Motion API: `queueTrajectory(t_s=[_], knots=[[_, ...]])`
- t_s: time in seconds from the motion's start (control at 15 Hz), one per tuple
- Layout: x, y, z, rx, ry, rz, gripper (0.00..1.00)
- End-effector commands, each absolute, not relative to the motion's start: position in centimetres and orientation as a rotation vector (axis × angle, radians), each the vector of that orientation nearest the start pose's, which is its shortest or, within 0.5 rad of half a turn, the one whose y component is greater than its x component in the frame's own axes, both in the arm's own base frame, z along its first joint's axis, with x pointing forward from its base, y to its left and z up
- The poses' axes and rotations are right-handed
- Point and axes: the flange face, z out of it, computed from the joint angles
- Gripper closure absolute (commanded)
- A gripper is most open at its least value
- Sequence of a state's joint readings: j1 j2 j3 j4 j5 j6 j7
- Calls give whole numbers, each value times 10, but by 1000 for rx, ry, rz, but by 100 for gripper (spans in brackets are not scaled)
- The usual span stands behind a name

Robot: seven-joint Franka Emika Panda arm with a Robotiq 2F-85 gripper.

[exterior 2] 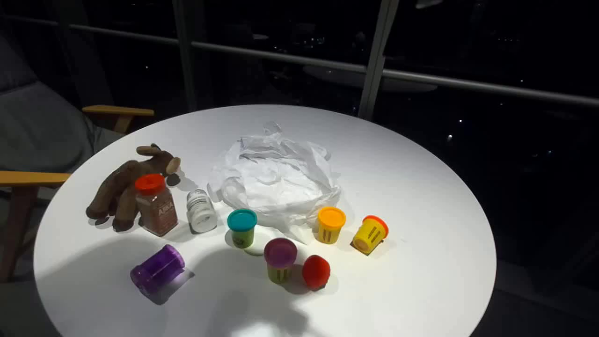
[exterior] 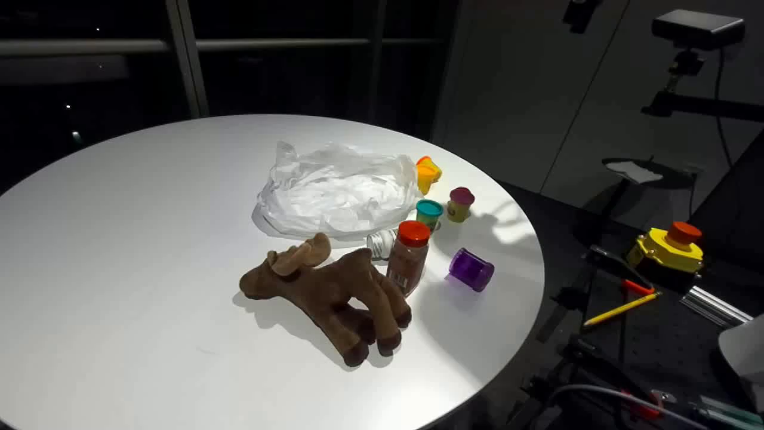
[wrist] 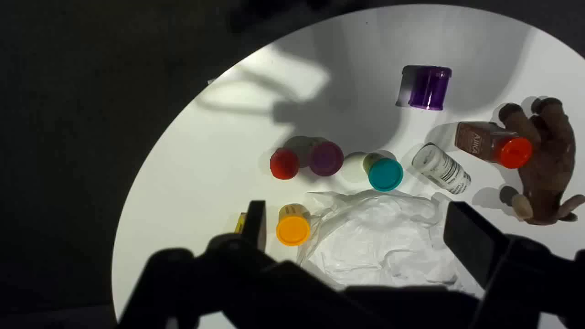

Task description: Put the objects on the table in the plastic bag

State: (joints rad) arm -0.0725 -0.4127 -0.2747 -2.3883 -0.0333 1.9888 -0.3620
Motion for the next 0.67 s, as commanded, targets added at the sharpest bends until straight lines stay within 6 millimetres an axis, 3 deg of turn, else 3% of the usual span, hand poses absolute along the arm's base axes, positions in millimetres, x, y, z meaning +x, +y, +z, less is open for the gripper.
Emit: queueTrajectory(t_s=[0.0,0.6], knots=[[399,-152,470,-3068,-77,-47,0],[400,-153,475,-3071,-76,-63,0]])
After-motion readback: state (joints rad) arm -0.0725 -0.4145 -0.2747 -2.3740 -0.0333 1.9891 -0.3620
